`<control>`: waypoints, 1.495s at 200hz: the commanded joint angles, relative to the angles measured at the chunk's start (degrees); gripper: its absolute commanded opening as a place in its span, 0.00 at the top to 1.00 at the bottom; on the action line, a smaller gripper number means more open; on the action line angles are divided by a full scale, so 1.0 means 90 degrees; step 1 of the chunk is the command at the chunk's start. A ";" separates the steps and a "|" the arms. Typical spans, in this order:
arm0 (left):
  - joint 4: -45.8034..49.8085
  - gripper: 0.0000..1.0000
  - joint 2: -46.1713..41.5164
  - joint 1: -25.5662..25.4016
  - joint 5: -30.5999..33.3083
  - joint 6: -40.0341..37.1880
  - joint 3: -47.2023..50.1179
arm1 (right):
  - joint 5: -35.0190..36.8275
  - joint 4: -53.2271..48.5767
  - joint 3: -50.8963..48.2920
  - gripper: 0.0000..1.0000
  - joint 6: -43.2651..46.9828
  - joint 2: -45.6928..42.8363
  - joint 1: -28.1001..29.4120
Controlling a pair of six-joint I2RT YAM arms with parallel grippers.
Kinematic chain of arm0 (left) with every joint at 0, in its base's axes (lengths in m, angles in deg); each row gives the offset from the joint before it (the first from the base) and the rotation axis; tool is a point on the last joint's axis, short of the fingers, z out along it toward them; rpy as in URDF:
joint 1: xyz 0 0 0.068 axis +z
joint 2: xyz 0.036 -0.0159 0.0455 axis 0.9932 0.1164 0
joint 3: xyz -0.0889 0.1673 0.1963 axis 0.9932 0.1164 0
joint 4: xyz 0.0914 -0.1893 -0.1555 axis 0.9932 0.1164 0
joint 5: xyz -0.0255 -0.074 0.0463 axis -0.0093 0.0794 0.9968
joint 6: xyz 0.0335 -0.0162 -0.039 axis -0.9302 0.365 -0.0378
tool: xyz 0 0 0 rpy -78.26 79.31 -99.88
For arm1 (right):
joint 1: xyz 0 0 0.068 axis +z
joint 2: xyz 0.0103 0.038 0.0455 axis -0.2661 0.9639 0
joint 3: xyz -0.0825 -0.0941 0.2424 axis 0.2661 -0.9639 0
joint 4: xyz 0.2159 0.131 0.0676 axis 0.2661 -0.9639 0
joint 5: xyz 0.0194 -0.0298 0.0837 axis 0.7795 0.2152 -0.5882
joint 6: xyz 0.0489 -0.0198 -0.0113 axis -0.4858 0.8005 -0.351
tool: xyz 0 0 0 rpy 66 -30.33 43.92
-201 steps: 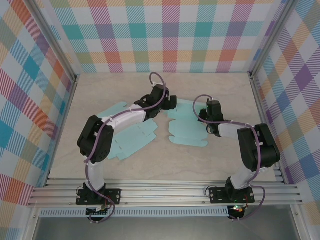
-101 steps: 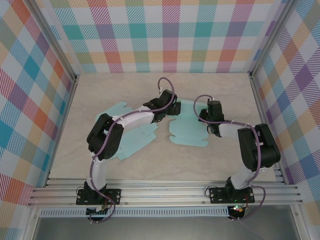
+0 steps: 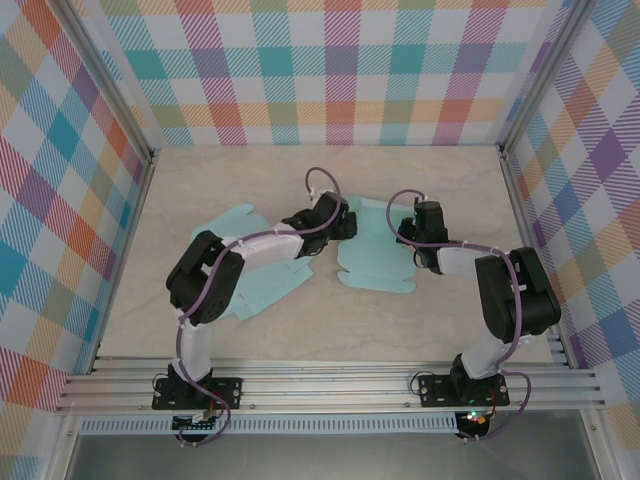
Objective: Fold the paper box
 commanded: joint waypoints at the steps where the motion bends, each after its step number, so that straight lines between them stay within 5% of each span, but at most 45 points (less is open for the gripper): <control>1: -0.0449 0.09 -0.0884 -0.0062 0.0071 0.0712 0.0813 | -0.0166 0.0038 -0.0047 1.00 0.0107 -0.0045 0.0022; 41: -0.1034 0.15 -0.1472 -0.0063 -0.0656 0.1217 0.1875 | -0.0217 0.0037 -0.0037 1.00 0.0134 -0.0036 0.0025; 98: -0.1578 0.26 -0.0846 -0.0123 -0.1442 0.1252 0.1514 | -0.0236 0.0079 -0.0071 1.00 0.0149 -0.0048 0.0024; 177: -0.1765 0.35 -0.0017 -0.0133 -0.1467 0.1420 0.0849 | -0.0254 0.0134 -0.0119 1.00 0.0153 -0.0084 0.0024; 221: -0.1900 0.54 -0.0027 -0.0168 -0.1390 0.1266 0.0739 | -0.0264 0.0149 -0.0123 1.00 0.0152 -0.0084 0.0025; 299: -0.1794 0.59 0.0221 -0.0275 -0.1304 0.0772 0.0191 | -0.0308 0.0156 -0.0123 1.00 0.0172 -0.0084 0.0025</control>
